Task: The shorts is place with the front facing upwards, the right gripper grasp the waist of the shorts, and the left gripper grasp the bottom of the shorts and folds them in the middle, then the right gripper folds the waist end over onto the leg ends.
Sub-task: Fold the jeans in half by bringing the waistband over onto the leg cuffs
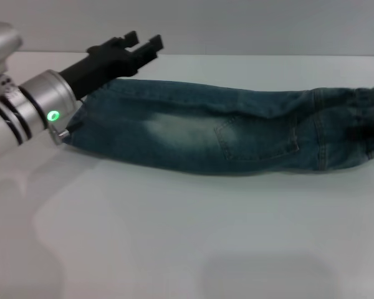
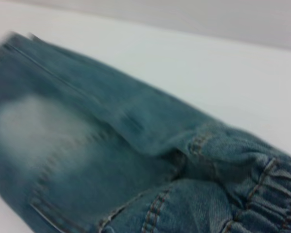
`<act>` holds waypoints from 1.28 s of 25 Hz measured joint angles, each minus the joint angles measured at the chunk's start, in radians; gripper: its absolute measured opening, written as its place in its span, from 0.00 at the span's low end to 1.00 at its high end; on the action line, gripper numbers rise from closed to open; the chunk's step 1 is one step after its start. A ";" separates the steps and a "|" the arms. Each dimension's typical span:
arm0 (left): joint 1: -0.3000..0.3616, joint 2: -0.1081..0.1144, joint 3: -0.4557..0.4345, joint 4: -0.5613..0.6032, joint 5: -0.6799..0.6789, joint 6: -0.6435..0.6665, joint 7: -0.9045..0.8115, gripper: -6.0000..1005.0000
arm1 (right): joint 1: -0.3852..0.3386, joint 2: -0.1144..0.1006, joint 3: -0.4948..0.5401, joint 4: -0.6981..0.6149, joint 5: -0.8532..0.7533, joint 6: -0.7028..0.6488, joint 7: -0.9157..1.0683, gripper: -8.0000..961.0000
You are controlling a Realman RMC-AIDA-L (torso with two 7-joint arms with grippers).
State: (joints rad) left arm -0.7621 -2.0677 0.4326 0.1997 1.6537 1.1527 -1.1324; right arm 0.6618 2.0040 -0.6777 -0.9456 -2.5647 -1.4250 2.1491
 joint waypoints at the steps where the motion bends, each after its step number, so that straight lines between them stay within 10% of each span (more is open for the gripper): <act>1: -0.009 -0.001 0.000 -0.014 0.000 -0.009 0.016 0.65 | -0.009 -0.001 0.001 -0.027 0.022 -0.026 0.000 0.08; 15: -0.109 -0.005 0.002 -0.133 0.005 -0.128 0.135 0.65 | -0.030 -0.017 0.050 -0.295 0.330 -0.256 0.053 0.08; 32: -0.134 -0.010 0.062 -0.248 0.008 -0.170 0.239 0.65 | 0.103 -0.039 0.038 -0.241 0.453 -0.300 0.092 0.07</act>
State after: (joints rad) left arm -0.8961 -2.0776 0.4950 -0.0486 1.6614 0.9831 -0.8937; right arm 0.7647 1.9654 -0.6401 -1.1865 -2.1116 -1.7250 2.2414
